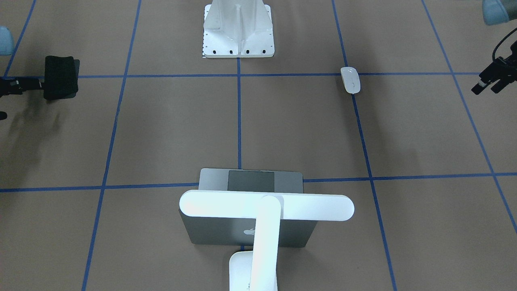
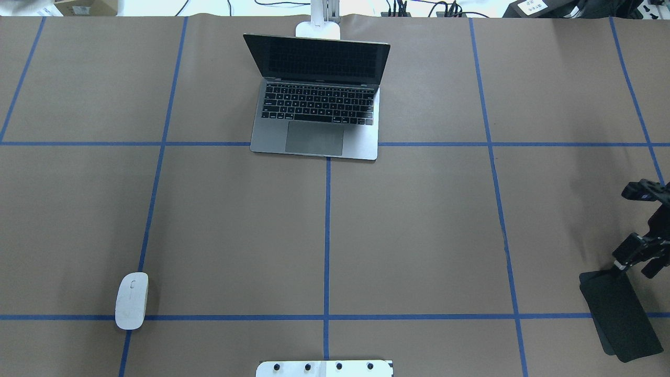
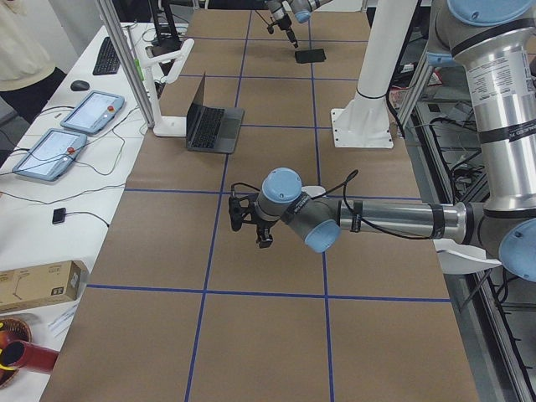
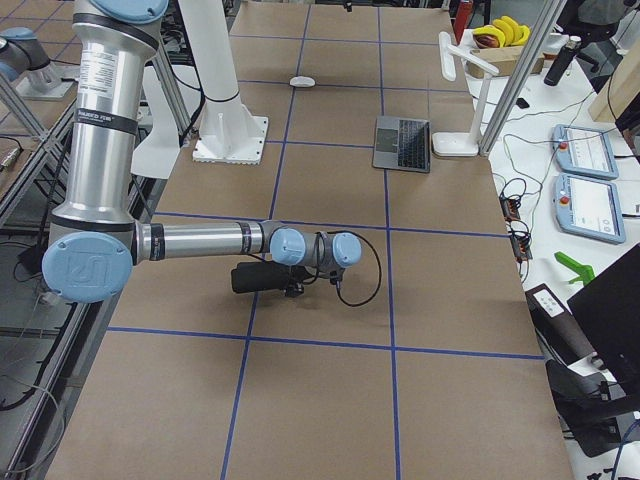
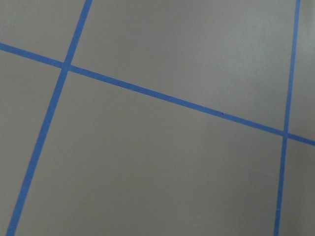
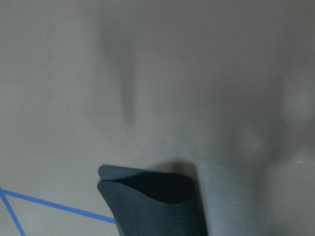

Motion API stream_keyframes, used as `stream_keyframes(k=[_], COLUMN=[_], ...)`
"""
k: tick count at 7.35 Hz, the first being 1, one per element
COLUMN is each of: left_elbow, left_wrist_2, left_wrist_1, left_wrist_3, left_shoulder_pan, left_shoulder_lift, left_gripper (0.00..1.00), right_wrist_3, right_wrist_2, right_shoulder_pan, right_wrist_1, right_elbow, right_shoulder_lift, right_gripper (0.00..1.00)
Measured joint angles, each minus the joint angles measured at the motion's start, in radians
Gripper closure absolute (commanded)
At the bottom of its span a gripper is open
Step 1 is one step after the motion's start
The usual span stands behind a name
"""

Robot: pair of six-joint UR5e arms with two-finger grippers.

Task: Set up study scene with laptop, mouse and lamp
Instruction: 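Lower the right gripper onto the black mouse pad and pinch it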

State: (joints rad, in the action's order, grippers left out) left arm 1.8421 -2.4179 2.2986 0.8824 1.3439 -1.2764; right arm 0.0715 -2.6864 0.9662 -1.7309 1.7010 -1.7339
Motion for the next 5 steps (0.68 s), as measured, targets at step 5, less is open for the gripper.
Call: stream_keyframes(k=[5], left_elbow=[-0.001], left_wrist_2=[-0.012], left_wrist_1=[0.023], left_wrist_3=[-0.038], left_shoulder_pan=[0.019], left_shoulder_lift=[0.032], left_gripper=[0.07], right_wrist_3=[0.006], right_wrist_2=[0.058], right_shoulder_pan=[-0.081], right_wrist_1=[0.001], right_elbow=[-0.001], right_shoulder_lift=[-0.017], right_gripper=[0.0])
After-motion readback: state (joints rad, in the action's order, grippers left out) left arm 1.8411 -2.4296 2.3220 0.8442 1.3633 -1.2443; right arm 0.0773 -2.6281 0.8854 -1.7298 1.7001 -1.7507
